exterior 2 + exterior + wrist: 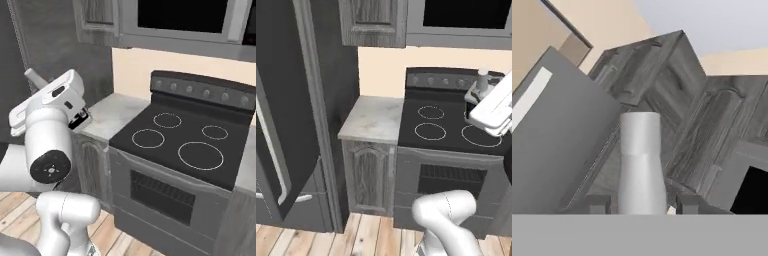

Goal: There is a bowl on the dining counter. Grab a lemon wedge from the fridge and place it in the bowl. Then get the liquor bottle and glass cup from the cabinet and place them next to the bowl.

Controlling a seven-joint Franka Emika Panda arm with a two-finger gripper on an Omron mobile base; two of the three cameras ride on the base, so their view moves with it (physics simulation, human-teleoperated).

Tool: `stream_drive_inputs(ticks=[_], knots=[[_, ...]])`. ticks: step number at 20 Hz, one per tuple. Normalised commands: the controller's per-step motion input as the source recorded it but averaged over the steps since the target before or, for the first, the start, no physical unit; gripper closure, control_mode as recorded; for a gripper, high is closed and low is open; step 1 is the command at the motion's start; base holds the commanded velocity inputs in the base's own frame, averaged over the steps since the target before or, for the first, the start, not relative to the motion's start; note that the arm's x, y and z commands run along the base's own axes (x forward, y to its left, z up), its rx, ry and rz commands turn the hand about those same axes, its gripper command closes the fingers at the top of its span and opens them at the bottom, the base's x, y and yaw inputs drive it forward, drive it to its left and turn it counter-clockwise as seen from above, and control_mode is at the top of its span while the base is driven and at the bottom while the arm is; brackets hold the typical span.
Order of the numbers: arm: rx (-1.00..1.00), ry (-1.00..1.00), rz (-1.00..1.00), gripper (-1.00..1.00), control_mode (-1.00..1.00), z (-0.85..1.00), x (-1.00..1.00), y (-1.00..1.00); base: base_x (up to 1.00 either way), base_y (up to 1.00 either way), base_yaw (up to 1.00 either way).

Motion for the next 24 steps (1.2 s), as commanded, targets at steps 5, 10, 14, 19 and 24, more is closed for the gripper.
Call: stream_drive_inputs(ticks=[5,10,14,19,24], knots=[[0.00,0.00,0.00,1.00,1.00,0.00,0.00,0.00,-0.24,0.68,0.73],[0.00,0.00,0.00,1.00,1.00,0.00,0.00,0.00,-0.35,0.71,0.66],[0.00,0.00,0.00,1.00,1.00,0.00,0.00,0.00,-0.40,0.74,0.64],[0.00,0.00,0.00,1.00,1.00,0.00,0.00,0.00,-0.24,0.79,0.70],[0.00,0.00,0.00,1.00,1.00,0.00,0.00,0.00,0.17,0.53,0.61]])
